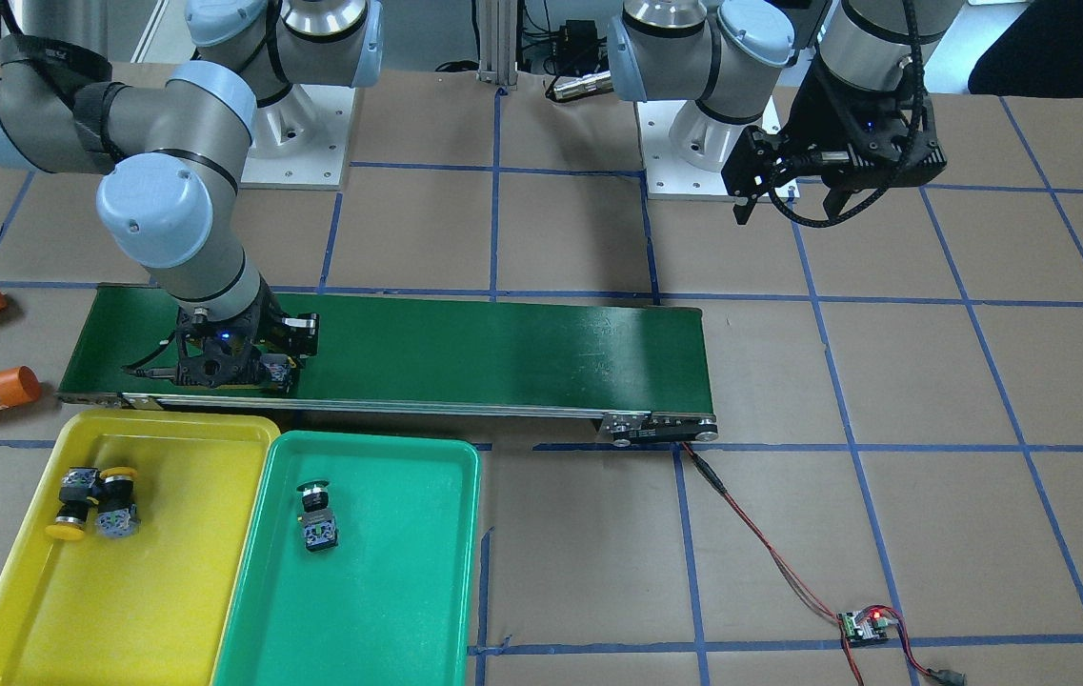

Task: Sort buttons by color to trays
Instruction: 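Lift the green-capped button with the right gripper toward the green tray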

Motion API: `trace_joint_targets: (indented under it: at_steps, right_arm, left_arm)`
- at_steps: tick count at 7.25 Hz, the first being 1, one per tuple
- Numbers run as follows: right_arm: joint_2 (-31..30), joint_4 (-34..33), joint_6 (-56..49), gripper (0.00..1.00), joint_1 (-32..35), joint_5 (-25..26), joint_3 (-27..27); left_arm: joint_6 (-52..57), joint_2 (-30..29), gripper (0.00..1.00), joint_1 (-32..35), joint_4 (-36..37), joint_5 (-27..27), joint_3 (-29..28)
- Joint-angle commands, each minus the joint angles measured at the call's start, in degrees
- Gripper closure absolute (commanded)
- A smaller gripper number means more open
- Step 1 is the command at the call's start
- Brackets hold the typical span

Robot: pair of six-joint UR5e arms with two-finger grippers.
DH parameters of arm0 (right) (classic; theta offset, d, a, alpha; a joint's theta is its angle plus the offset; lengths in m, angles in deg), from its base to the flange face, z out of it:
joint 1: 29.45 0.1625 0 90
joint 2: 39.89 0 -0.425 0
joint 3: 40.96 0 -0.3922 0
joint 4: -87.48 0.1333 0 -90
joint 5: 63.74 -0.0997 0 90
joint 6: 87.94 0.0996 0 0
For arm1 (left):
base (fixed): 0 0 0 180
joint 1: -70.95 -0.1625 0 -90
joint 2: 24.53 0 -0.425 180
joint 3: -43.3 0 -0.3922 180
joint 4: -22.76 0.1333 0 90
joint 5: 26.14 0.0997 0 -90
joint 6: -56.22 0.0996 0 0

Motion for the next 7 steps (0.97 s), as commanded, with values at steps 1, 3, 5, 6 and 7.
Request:
trace_joint_targets:
  at_steps: [1, 3, 5, 6, 7]
  right_arm:
    - [-0.03, 0.03, 0.15, 0.9, 0.0, 1.13, -0.19]
    - [-0.03, -0.23, 0.86, 0.92, 0.0, 1.13, -0.89]
    - [3.1, 0.11, 3.82, 0.87, 0.44, -0.01, -7.61]
    - [6.52, 0.55, 3.93, 0.87, 3.14, -0.01, -13.4]
    - [10.47, 0.29, 4.2, 0.86, 6.65, 0.08, -18.59]
  left_arm:
    - [-0.05, -0.1, 0.0, 0.02, 0.09, 1.92, 0.03]
    - [-0.14, -0.54, 0.0, 0.02, 0.09, 1.84, 0.03]
    - [-0.23, -1.16, 0.0, 0.02, 0.09, 1.93, 0.12]
    - [-0.23, -1.07, 0.0, 0.02, 0.09, 1.93, 0.12]
    - [-0.14, -1.24, 0.0, 0.11, 0.17, 1.84, 0.03]
